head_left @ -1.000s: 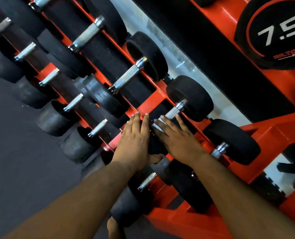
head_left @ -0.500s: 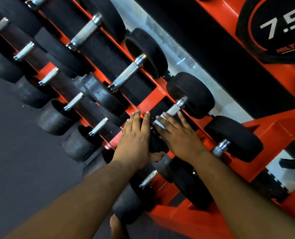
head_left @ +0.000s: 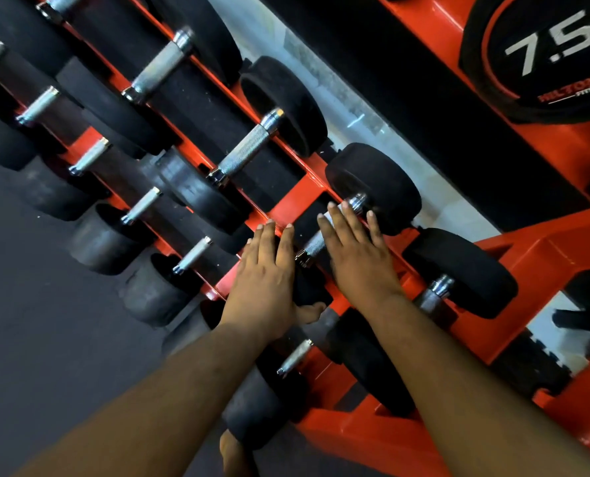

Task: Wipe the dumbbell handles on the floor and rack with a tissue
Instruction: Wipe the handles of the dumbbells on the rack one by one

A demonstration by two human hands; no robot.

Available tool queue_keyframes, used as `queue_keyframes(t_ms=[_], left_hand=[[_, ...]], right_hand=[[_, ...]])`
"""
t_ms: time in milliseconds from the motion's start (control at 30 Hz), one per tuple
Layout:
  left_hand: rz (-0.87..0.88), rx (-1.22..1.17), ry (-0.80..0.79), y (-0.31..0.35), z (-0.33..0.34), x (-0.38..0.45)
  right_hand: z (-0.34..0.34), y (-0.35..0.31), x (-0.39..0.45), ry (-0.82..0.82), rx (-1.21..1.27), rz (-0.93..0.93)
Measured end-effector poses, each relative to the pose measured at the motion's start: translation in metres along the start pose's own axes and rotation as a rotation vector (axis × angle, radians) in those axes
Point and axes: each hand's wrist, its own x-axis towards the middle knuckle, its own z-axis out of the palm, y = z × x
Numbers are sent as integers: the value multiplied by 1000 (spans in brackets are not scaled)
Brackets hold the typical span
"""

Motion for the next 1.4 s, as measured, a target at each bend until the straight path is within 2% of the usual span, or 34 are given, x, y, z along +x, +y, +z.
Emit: queue_keyframes(t_ms=[100, 267, 433, 600, 767, 833, 933, 1000, 1033, 1100, 1167, 1200, 1300, 1400], left_hand=[[-1, -8, 5, 1, -1, -2], [0, 13, 1, 0, 0, 0], [9, 5, -2, -1, -1, 0], [10, 17, 0, -2, 1, 0], [18, 10, -8, -2, -1, 0], [19, 2, -14, -2, -1, 0], [18, -1, -23, -3, 0, 1], [21, 6, -20, -3, 1, 1], [20, 11, -16, -3, 1, 1], [18, 18, 2, -3, 2, 1], [16, 17, 13, -4, 3, 1], [17, 20, 8, -5, 4, 2], [25, 34, -3, -6, 6, 2], [21, 37, -6, -6, 5, 1]], right_hand=[[-1, -7, -12, -56, 19, 33], [-4, -5, -6, -18, 90, 168], [-1, -11, -25, -53, 53, -100], [-5, 1, -9, -10, 0, 44], [3, -8, -17, 30, -52, -296], [2, -1, -20, 104, -22, -343], [6, 2, -25, 203, 107, -310], [4, -3, -32, 233, 319, -147], [1, -7, -34, 242, 473, 30], [-6, -14, -34, 228, 855, 540], [-9, -24, -20, 112, 1377, 1048], [-10, -31, -11, 34, 1589, 1209], [-23, -41, 16, -125, 1912, 1346], [-34, -26, 35, -34, 2102, 1416]])
